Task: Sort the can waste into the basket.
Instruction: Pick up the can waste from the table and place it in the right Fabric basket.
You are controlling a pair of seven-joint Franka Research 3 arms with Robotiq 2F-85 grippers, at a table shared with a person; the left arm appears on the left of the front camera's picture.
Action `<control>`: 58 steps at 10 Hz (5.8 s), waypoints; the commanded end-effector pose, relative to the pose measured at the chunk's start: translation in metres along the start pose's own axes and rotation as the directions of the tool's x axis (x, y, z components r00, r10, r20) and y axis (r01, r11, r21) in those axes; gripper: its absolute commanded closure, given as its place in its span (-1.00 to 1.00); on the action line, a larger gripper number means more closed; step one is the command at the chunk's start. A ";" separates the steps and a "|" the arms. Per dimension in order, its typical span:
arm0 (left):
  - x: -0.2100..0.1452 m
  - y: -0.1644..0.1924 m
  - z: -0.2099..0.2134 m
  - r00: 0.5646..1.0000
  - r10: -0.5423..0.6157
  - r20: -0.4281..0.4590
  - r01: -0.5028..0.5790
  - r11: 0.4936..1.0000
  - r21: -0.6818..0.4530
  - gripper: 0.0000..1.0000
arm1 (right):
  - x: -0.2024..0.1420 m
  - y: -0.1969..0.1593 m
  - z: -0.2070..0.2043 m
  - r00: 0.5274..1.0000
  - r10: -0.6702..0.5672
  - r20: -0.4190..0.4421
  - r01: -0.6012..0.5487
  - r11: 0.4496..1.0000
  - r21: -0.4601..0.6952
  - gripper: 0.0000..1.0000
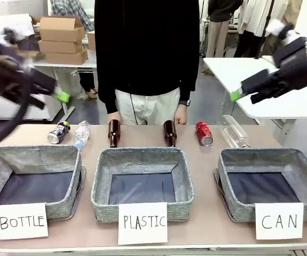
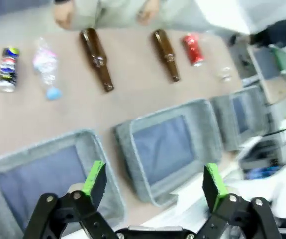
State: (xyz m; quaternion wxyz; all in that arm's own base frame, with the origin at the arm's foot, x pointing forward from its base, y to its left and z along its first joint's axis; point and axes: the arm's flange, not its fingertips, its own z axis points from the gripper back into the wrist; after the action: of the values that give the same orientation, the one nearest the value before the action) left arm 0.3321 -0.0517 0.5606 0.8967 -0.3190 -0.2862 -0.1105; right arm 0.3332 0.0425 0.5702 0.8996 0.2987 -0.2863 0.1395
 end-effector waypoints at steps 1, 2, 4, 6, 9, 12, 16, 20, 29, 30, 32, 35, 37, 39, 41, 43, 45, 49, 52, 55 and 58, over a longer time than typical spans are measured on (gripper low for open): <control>-0.020 0.057 0.054 0.786 0.609 0.108 -0.511 0.738 -0.440 -1.00 | -0.012 -0.064 0.053 0.615 -0.786 0.062 0.680 0.569 0.461 -1.00; -0.034 0.081 0.071 0.735 0.662 0.146 -0.522 0.690 -0.501 -1.00 | -0.025 -0.087 0.068 0.550 -0.829 0.098 0.697 0.521 0.494 -1.00; -0.052 0.126 0.087 0.642 0.746 0.175 -0.551 0.609 -0.570 -1.00 | -0.049 -0.125 0.084 0.441 -0.886 0.143 0.719 0.444 0.535 -1.00; -0.030 0.121 0.108 0.831 0.545 0.115 -0.459 0.787 -0.411 -1.00 | -0.047 -0.123 0.093 0.823 -0.565 0.053 0.520 0.788 0.331 -1.00; -0.030 0.121 0.108 0.831 0.545 0.115 -0.459 0.787 -0.411 -1.00 | -0.047 -0.123 0.093 0.823 -0.565 0.053 0.520 0.788 0.331 -1.00; -0.030 0.121 0.108 0.831 0.545 0.115 -0.459 0.787 -0.411 -1.00 | -0.047 -0.123 0.093 0.823 -0.565 0.053 0.520 0.788 0.331 -1.00; -0.034 0.121 0.111 0.820 0.562 0.108 -0.484 0.782 -0.392 -1.00 | -0.047 -0.123 0.093 0.823 -0.565 0.053 0.520 0.788 0.331 -1.00; 0.056 0.147 0.002 0.936 0.344 0.079 -0.353 0.918 0.182 -1.00 | -0.047 -0.123 0.093 0.823 -0.565 0.053 0.520 0.788 0.331 -1.00; -0.058 0.080 0.223 0.837 0.274 0.474 -0.225 0.961 -0.159 -1.00 | -0.047 -0.123 0.093 0.823 -0.565 0.053 0.520 0.788 0.331 -1.00; -0.091 0.076 0.251 0.787 0.313 0.532 -0.246 0.949 -0.196 -1.00 | -0.047 -0.123 0.093 0.823 -0.565 0.053 0.520 0.788 0.331 -1.00; -0.129 0.089 0.268 0.666 0.420 0.617 -0.301 0.908 -0.293 -1.00 | -0.047 -0.123 0.093 0.823 -0.565 0.053 0.520 0.788 0.331 -1.00; -0.075 0.079 0.248 0.777 0.316 0.545 -0.237 0.948 -0.212 -1.00 | -0.047 -0.123 0.093 0.823 -0.565 0.053 0.520 0.788 0.331 -1.00; -0.075 0.079 0.248 0.777 0.316 0.545 -0.237 0.948 -0.212 -1.00 | -0.047 -0.123 0.093 0.823 -0.565 0.053 0.520 0.788 0.331 -1.00; -0.075 0.079 0.248 0.777 0.316 0.545 -0.237 0.948 -0.212 -1.00 | -0.047 -0.123 0.093 0.823 -0.565 0.053 0.520 0.788 0.331 -1.00; -0.075 0.079 0.248 0.777 0.316 0.545 -0.237 0.948 -0.212 -1.00 | -0.047 -0.123 0.093 0.823 -0.565 0.053 0.520 0.788 0.331 -1.00; -0.075 0.079 0.248 0.777 0.316 0.545 -0.237 0.948 -0.212 -1.00 | -0.047 -0.123 0.093 0.823 -0.565 0.053 0.520 0.788 0.331 -1.00; -0.075 0.079 0.248 0.777 0.316 0.545 -0.237 0.948 -0.212 -1.00 | -0.047 -0.123 0.093 0.823 -0.565 0.053 0.520 0.788 0.331 -1.00; -0.075 0.079 0.248 0.777 0.316 0.545 -0.237 0.948 -0.212 -1.00 | -0.047 -0.123 0.093 0.823 -0.565 0.053 0.520 0.788 0.331 -1.00; -0.075 0.076 0.248 0.778 0.327 0.536 -0.252 0.945 -0.210 -1.00 | -0.047 -0.123 0.093 0.823 -0.565 0.053 0.520 0.788 0.331 -1.00; 0.033 0.100 0.133 0.958 0.059 0.280 -0.143 0.946 0.291 -1.00 | -0.047 -0.123 0.093 0.823 -0.565 0.053 0.520 0.788 0.331 -1.00; 0.084 0.152 0.007 1.000 0.005 -0.030 0.008 0.907 0.421 -1.00 | -0.047 -0.123 0.093 0.823 -0.565 0.053 0.520 0.788 0.331 -1.00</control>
State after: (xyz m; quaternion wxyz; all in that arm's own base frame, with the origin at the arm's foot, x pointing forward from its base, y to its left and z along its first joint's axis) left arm 0.4219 0.0450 0.5342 0.9254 -0.1125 -0.3603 -0.0340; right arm 0.3062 -0.1143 0.5456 0.8280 0.5027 -0.2187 -0.1178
